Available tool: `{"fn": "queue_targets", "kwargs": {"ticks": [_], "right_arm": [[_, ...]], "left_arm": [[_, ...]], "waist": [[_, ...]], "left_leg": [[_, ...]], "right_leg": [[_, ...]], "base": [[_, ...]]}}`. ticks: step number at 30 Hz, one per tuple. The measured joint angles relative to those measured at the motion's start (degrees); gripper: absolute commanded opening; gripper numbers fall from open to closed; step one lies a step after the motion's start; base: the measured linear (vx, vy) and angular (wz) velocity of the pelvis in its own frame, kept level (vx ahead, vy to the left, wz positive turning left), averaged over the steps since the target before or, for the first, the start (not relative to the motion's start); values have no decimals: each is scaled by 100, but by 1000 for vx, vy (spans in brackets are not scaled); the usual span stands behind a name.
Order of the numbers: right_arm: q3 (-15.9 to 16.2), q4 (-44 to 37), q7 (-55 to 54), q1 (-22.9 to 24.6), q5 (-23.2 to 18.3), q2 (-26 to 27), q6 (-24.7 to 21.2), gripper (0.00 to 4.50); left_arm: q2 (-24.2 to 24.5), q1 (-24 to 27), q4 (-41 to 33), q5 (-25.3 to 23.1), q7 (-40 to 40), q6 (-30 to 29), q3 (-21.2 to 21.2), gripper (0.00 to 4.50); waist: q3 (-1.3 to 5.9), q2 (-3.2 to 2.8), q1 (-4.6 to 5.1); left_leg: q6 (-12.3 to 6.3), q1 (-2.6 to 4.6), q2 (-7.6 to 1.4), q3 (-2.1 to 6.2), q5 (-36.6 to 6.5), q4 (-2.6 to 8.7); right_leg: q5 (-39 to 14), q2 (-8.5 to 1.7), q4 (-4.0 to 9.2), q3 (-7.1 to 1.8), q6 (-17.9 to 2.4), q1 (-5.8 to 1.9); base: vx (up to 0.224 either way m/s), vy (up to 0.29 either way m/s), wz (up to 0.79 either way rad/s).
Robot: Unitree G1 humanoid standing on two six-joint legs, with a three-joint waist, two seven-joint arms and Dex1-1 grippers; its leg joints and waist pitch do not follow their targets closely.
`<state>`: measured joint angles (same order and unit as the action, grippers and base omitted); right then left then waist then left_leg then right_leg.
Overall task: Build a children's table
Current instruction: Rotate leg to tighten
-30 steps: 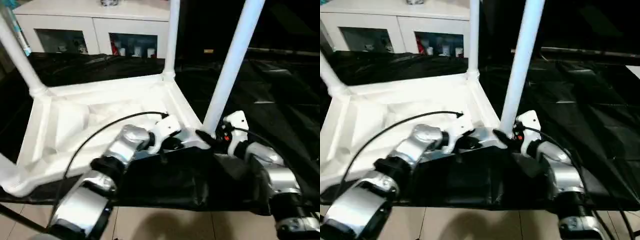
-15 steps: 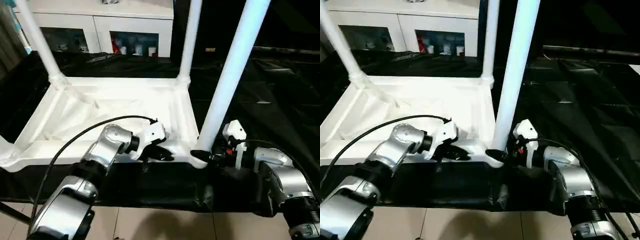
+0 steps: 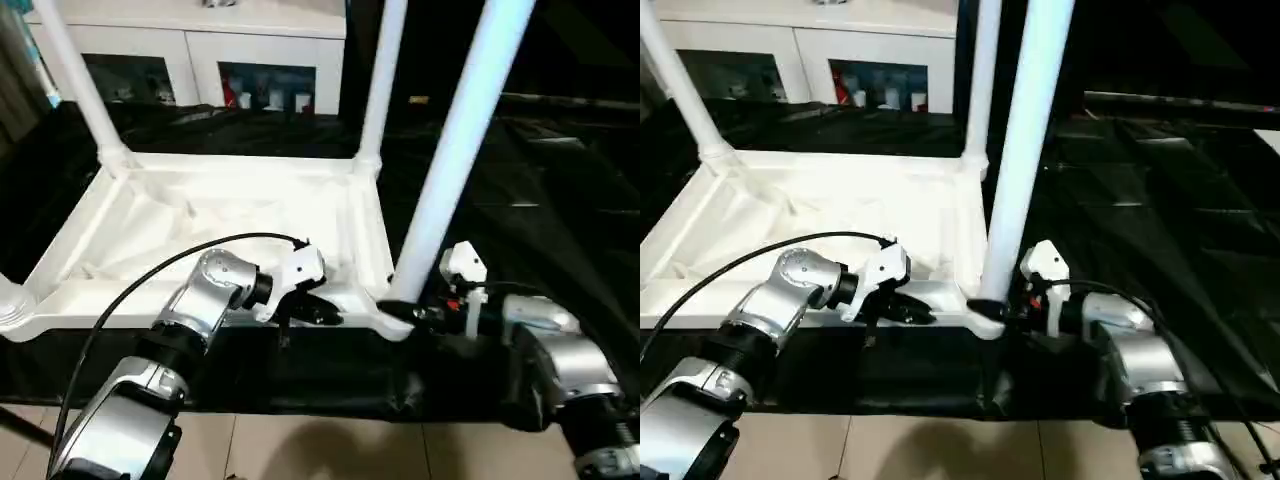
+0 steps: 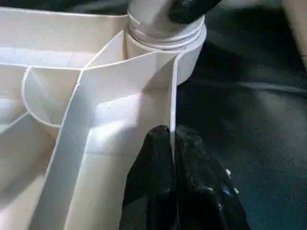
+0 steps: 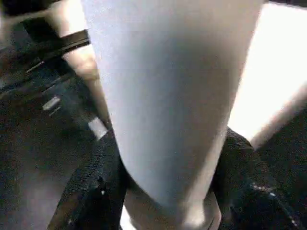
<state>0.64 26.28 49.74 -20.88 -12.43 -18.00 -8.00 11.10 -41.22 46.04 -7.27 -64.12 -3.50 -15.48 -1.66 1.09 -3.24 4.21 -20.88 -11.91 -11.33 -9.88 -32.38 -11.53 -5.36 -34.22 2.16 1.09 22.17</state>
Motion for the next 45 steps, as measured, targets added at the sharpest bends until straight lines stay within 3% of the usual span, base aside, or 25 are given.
{"fn": "queue_targets", "kwargs": {"ticks": [7, 15, 16, 18, 20, 23, 30, 35, 37, 40, 45], "right_arm": [[-634, 173, -2547, -115, 209, 967, 49, 201], [-639, -5, -3033, 48, 513, 1232, 244, 201], [-639, -16, -3014, 57, 523, 1228, 258, 236], [-639, -42, -2889, 74, 492, 1187, 281, 270], [-589, -102, -2467, 107, 314, 1017, 237, 272], [-387, -267, -1572, 155, 162, 506, -10, 315], [-16, -657, 145, 283, -37, -420, -405, 315], [202, -776, 787, 308, -154, -675, -519, 315], [231, -782, 939, 313, -155, -704, -532, 315], [264, -790, 1058, 314, -169, -696, -559, 288], [267, -796, 1026, 314, -277, -620, -674, 238]], "left_arm": [[-801, -443, 674, -195, 1705, -283, 5, 0], [-943, -453, 793, -220, 1848, -153, 2, 0], [-935, -454, 813, -241, 1828, -79, -9, 0], [-906, -443, 827, -251, 1774, 34, -27, 0], [-829, -413, 813, -249, 1597, 194, -46, 0], [-622, -328, 704, -198, 1199, 382, -54, 0], [-179, -180, 503, -33, 155, 657, -69, 0], [21, -50, 234, 95, -555, 596, -123, 0], [85, 22, 94, 135, -837, 557, -166, 0], [109, 37, 47, 144, -929, 522, -179, 0], [106, 39, 49, 139, -900, 532, -175, 0]], "waist": [[0, 9, 1], [27, -33, -8], [27, -37, -9], [29, -46, -10], [27, -61, -8], [25, -75, -9], [18, -81, -25], [14, -77, -52], [13, -77, -112], [12, -74, -175], [11, -73, -184]], "left_leg": [[0, 2, 5, 0, 0, -1], [0, 3, 7, 2, 0, 5], [0, 3, 7, 3, 0, 8], [1, 3, 7, 4, 0, 16], [0, 1, 7, 3, 0, 22], [0, -10, 4, 3, 0, 40], [-2, -8, 0, 4, 1, 28], [-3, -17, 0, 1, 0, 14], [-3, -16, -1, 0, 1, 15], [-3, -16, -3, -2, 1, 10], [-3, -15, -2, -4, 0, 8]], "right_leg": [[9, -2, 10, -6, -4, -6], [7, -2, 20, -4, -1, -14], [6, -2, 20, -3, 1, -14], [4, -2, 20, -1, 5, -13], [1, -2, 20, 0, 10, -11], [-5, 3, 18, 5, 17, -9], [-7, 6, 19, 6, 15, 0], [-7, 1, 18, 5, 14, 5], [-8, 1, 16, 6, 13, 6], [-7, 1, 11, 5, 13, 8], [-7, 1, 10, 3, 13, 8]], "base": [[0, 0, 0], [0, 0, 0], [0, 0, 0], [0, 0, 0], [0, 0, 0], [0, 0, 0], [0, 0, 0], [0, 0, 0], [0, 0, 0], [0, 0, 0], [0, 0, 0]]}}
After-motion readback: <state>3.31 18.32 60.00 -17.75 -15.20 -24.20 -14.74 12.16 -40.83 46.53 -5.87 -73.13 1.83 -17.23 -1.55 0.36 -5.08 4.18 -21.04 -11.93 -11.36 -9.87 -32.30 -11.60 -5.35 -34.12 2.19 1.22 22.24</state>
